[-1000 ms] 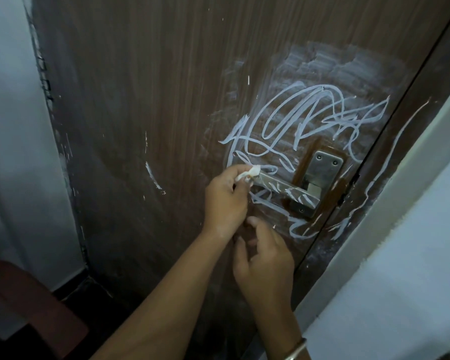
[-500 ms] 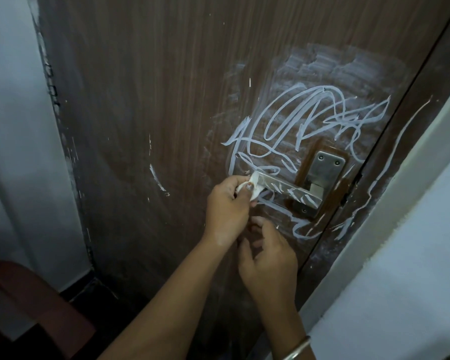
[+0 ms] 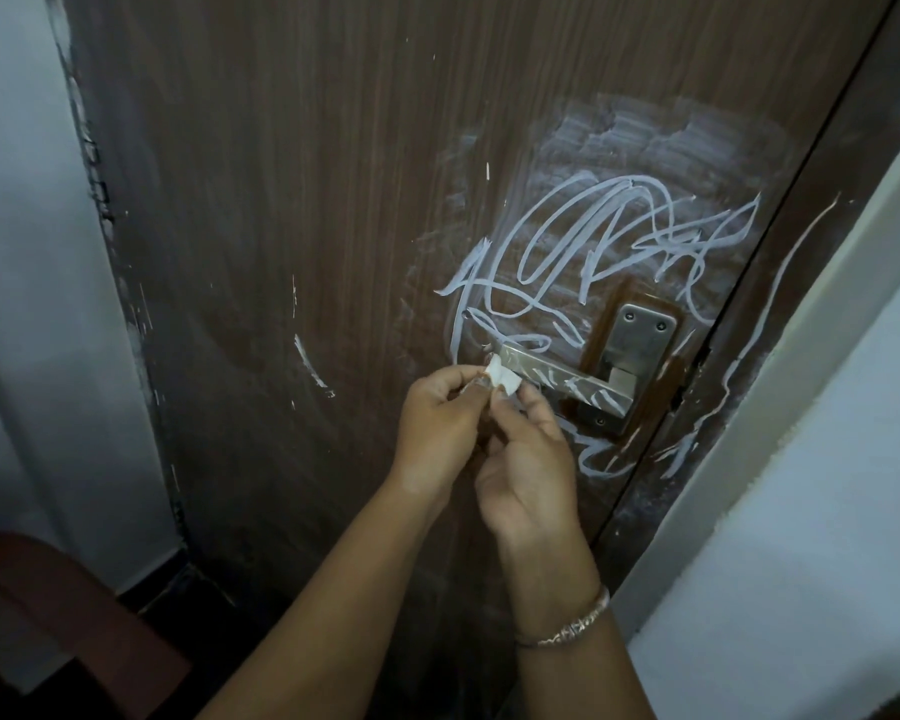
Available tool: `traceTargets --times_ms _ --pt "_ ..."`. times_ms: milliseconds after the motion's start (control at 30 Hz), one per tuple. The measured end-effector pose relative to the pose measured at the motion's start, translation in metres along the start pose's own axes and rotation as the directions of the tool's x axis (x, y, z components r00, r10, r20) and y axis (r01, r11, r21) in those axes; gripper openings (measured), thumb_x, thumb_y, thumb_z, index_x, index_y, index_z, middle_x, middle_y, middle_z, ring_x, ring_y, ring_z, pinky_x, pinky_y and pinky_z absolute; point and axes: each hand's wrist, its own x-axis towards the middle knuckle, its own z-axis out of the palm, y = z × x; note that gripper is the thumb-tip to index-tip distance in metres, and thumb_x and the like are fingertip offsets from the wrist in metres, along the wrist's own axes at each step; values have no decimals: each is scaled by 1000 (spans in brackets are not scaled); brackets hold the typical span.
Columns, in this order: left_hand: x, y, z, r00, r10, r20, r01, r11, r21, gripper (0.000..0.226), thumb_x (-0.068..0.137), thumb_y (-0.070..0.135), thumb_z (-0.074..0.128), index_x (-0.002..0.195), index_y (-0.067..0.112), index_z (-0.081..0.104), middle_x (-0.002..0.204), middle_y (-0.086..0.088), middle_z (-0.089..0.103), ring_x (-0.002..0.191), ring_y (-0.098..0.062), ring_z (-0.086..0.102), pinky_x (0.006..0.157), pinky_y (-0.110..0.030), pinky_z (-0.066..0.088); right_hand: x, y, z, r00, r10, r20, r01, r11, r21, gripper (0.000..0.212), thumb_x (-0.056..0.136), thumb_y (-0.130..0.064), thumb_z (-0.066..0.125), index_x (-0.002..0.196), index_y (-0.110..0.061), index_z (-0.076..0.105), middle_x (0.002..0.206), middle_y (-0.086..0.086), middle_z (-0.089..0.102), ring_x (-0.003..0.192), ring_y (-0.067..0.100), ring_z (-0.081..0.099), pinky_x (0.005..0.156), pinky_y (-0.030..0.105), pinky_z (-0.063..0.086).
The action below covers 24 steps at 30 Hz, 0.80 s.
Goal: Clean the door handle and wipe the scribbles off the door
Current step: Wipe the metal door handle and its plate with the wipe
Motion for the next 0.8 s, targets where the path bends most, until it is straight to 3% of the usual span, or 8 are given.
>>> traceTargets --times_ms 100,167,300,433,533,667,800 --pt "0 1 -2 1000 19 -4 -19 999 43 26 89 6 56 91 28 70 101 -7 70 92 -15 67 75 -26 55 5 -5 3 998 13 -53 -9 997 76 26 89 4 51 111 -6 62 91 10 70 73 14 69 54 21 53" --pt "2 2 -3 995 65 -72 -59 995 86 28 87 5 57 95 30 65 114 -10 60 100 -15 62 74 -20 53 6 -7 3 995 16 -101 -7 996 88 26 88 6 52 109 -4 62 95 13 68 73 16 65 51 19 51" --pt "6 9 -4 972 217 -87 -196 959 204 29 84 3 59 89 31 62 108 -5 62 95 -9 60 82 -21 48 8 -10 1 987 -7 -160 28 991 127 22 88 9 49 101 -5 61 88 11 65 70 15 60 48 17 47" --pt "12 15 -2 947 320 -12 -295 887 354 34 85 -2 55 107 22 67 109 4 65 94 1 59 84 -13 47 10 -10 5 992 -26 -122 39 993 108 24 88 11 47 105 2 61 92 11 65 77 15 61 58 17 50" --pt "12 18 -3 915 400 47 -376 807 455 46 79 -10 49 110 17 69 102 11 63 90 7 57 86 -8 43 9 -12 8 997 31 -75 -15 980 201 20 87 11 49 101 5 61 97 14 63 88 19 62 64 18 55" --pt "8 14 -6 898 423 119 -415 728 546 53 75 -10 46 113 19 68 103 10 61 100 -11 59 99 -35 43 6 -15 5 991 112 -69 -80 929 362 20 89 8 49 107 7 58 116 22 60 113 28 59 73 26 58" --pt "11 11 -8 899 418 130 -398 656 642 62 74 -13 42 119 25 64 115 4 65 108 -22 57 97 -36 42 0 -20 -1 987 144 -72 -97 889 447 15 86 7 52 98 5 61 99 19 64 92 23 64 65 23 58"
